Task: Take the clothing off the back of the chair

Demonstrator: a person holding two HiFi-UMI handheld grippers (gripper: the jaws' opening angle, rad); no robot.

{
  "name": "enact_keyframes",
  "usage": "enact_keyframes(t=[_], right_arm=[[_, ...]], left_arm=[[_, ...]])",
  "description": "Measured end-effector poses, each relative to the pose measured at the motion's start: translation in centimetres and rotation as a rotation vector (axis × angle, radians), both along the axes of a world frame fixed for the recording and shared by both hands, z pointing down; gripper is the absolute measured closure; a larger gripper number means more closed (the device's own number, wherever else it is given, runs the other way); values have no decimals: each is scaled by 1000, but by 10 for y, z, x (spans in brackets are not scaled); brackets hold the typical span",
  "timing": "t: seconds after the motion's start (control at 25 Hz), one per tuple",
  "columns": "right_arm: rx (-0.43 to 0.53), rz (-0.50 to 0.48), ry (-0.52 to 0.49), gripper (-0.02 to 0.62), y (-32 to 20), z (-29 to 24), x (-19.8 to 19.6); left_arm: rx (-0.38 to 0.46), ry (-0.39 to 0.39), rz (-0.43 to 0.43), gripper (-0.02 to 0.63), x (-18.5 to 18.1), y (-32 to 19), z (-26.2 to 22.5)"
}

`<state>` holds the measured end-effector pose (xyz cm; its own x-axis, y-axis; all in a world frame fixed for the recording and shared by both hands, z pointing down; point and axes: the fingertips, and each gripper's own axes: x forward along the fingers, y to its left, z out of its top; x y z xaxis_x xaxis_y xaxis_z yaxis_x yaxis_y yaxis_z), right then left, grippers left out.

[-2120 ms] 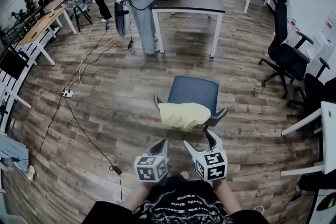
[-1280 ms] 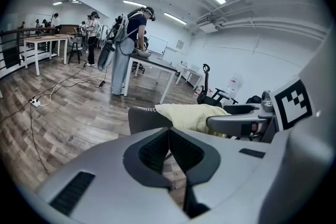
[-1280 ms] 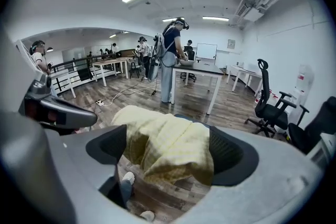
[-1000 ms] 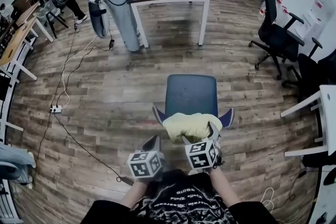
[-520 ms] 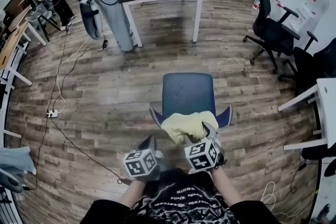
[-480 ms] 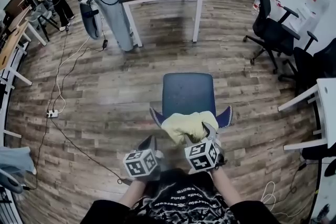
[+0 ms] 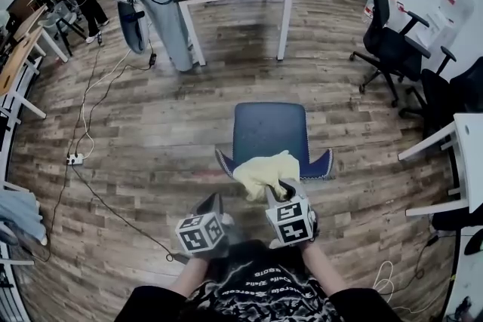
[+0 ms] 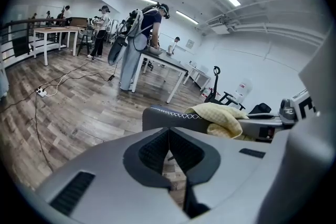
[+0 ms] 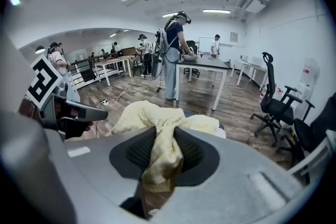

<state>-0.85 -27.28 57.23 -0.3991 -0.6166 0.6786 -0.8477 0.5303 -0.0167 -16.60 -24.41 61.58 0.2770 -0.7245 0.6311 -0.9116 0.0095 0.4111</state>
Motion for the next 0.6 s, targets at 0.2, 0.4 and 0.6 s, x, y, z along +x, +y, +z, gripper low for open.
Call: enact_keyframes(t=[0.2, 0.4, 0.6], right_arm=[[8, 5, -30, 506, -5, -2, 4], [54, 34, -83, 508, -3, -20, 13], [105, 67, -82, 508, 5, -35, 36]], left_arm=[[14, -32, 38, 597, 6, 9, -2], [27, -36, 56, 597, 18, 19, -6], [43, -23, 90, 597, 45, 24, -8]])
